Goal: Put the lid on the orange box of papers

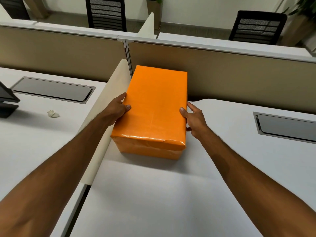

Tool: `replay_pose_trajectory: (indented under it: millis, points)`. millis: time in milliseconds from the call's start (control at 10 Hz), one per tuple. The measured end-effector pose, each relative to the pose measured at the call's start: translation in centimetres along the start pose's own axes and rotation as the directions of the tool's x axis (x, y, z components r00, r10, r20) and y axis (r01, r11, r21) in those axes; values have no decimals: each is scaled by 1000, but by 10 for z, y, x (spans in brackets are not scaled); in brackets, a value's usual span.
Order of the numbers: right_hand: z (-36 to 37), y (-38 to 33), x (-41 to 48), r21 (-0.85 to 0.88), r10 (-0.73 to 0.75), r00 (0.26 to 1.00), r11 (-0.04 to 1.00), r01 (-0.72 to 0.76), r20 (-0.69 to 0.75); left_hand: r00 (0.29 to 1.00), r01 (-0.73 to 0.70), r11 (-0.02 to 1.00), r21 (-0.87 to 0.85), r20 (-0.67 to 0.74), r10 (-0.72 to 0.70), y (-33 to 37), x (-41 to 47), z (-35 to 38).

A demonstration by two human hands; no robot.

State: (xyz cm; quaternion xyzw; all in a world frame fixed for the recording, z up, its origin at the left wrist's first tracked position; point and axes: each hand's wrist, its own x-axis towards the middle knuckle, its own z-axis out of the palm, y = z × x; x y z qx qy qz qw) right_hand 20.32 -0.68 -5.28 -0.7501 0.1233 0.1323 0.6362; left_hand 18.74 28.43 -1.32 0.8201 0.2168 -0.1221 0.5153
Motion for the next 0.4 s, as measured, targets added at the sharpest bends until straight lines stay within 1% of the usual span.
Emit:
replay_pose_trajectory:
  millis: [100,200,300,400]
  points:
    - [-3,-3,-5,-117,-62,998,991,65,29,995,-49,992,118,-81,58,2,-8,6]
    - [-6,-3,-9,-187,-112,992,975,120,54,981,-87,968,235,-149,124,2,-14,9]
    - [-11,1,-16,-288,-195,979,936,203,59,960,-130,925,357,-187,207,3,-30,19]
    - [-16,3,-20,-365,-240,970,901,236,34,941,-179,883,433,-186,282,5,-42,32]
